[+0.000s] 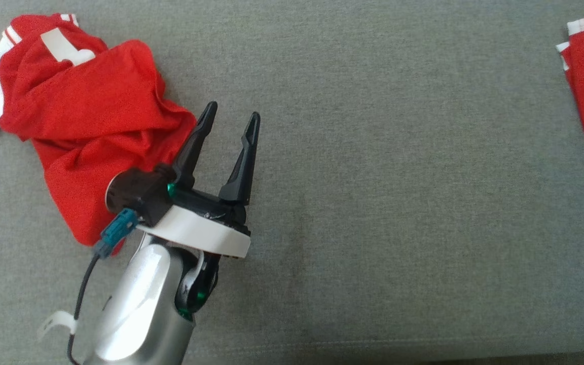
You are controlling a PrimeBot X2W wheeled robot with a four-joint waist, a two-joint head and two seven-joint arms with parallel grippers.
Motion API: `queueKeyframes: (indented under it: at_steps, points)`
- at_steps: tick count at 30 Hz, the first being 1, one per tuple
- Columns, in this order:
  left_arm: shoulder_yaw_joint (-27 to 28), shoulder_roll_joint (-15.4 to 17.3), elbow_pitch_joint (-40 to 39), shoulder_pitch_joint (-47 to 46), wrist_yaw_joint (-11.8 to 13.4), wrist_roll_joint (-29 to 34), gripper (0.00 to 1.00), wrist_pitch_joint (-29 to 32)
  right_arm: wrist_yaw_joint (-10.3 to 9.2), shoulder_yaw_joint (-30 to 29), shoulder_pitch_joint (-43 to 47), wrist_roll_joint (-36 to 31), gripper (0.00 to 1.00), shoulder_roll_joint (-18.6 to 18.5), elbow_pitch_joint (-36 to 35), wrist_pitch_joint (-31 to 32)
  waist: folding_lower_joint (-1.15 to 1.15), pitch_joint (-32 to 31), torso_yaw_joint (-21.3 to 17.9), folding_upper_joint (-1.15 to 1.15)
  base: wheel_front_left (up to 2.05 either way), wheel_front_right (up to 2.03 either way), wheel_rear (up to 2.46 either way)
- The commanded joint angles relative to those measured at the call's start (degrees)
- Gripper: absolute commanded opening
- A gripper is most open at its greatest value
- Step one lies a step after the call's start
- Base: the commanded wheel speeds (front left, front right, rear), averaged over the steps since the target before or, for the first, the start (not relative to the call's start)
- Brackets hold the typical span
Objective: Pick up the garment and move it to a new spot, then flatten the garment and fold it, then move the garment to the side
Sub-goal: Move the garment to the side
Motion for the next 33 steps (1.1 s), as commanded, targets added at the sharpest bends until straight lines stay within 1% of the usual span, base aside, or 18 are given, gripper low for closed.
queueKeyframes:
  at_steps: [1,2,3,9,13,17,21,27,30,33]
  points:
    - [1.9,0.5,-1.7,-1.8,-0.3,0.5,1.0,-0.3,-0.05,-0.3,-0.1,-0.6,0.44,-1.3,-0.8,-0.7,0.0,-0.5,-0.3,0.0,0.0,0.0,0.0]
    - [1.9,0.5,-1.6,-1.8,-0.3,0.6,1.0,-0.3,-0.05,-0.9,-0.2,-0.7,0.95,-0.9,-0.6,-0.9,0.0,-0.8,-0.4,0.0,0.0,0.0,0.0]
    - [2.0,0.5,-1.5,-1.7,-0.3,0.6,1.0,-0.3,-0.05,-1.4,-0.3,-0.6,1.0,-0.4,-0.3,-0.8,0.0,-1.3,-0.6,0.0,0.0,0.0,0.0]
    - [2.7,0.5,-1.1,-0.4,-0.6,0.6,1.0,-0.3,-0.05,-3.3,-0.4,-1.9,1.0,2.6,-1.0,-1.9,0.0,-5.0,-1.6,0.0,0.0,0.0,0.0]
    - [3.6,0.5,-1.2,0.9,-0.6,0.6,1.0,-0.3,-0.05,-4.2,0.0,-2.0,1.0,6.0,-3.6,-3.8,0.0,-8.0,-2.2,0.0,0.0,0.0,0.0]
    - [4.6,0.5,-1.7,2.3,-0.5,0.4,1.0,-0.3,-0.05,-4.8,1.4,-0.2,1.0,10.8,-8.5,-5.7,0.0,-10.9,-2.6,0.0,0.0,0.0,0.0]
    - [5.6,0.5,-2.4,3.6,-0.4,0.4,1.0,-0.3,-0.05,-5.6,4.6,3.1,1.0,16.2,-15.5,-7.7,0.0,-13.1,-2.6,0.0,0.0,0.0,0.0]
    - [6.7,0.5,-3.3,5.9,-0.1,0.1,1.0,-0.3,-0.05,-7.1,13.6,6.0,1.0,25.3,-26.3,-9.8,0.0,-16.0,-2.1,0.0,0.0,0.0,0.0]
    - [7.5,0.5,-3.4,7.3,-0.1,0.3,1.0,-0.3,-0.05,-7.5,18.4,5.6,1.0,29.4,-30.7,-10.8,0.0,-17.0,-1.9,0.0,0.0,0.0,0.0]
    - [8.1,0.5,-3.3,8.7,0.0,0.3,1.0,-0.3,-0.05,-8.7,23.0,5.3,1.0,33.5,-33.6,-12.0,0.0,-18.1,-1.8,0.0,0.0,0.0,0.0]
